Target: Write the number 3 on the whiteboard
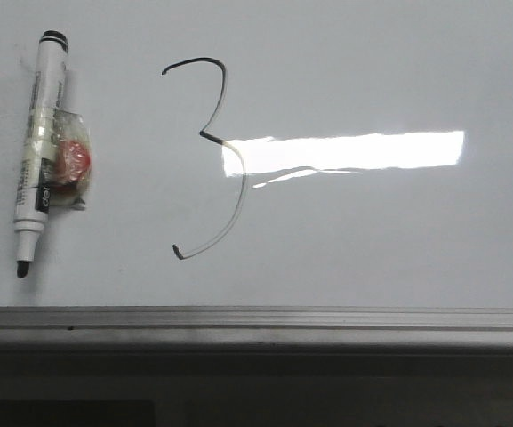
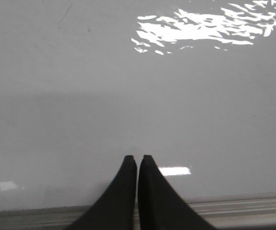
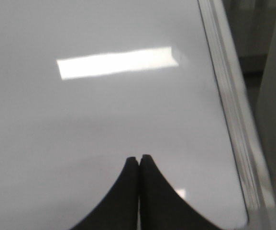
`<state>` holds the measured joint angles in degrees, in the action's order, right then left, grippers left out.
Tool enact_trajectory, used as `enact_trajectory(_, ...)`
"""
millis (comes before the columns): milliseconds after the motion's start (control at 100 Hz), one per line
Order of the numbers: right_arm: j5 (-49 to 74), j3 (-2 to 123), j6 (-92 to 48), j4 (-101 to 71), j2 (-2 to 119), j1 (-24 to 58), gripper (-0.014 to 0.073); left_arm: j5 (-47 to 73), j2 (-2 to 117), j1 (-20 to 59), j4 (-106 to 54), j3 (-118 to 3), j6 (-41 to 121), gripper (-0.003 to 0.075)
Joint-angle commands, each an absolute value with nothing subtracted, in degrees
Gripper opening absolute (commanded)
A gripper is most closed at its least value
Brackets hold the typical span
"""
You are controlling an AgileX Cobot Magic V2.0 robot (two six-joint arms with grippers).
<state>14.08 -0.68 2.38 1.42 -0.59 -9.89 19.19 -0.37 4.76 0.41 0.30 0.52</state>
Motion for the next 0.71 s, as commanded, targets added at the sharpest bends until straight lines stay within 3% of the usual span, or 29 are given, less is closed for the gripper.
enact_trajectory(0, 18.47, -1.93, 2.48, 1.30, -1.45, -10.17, -0.0064, 16.24, -1.70, 4.49, 0.00, 2.25, 0.00, -0.0020)
enact_trajectory(700, 18.17, -1.93, 2.48, 1.41, -1.45, -10.17, -0.0064, 16.24, -1.70, 4.49, 0.00, 2.25, 0.00, -0.0020)
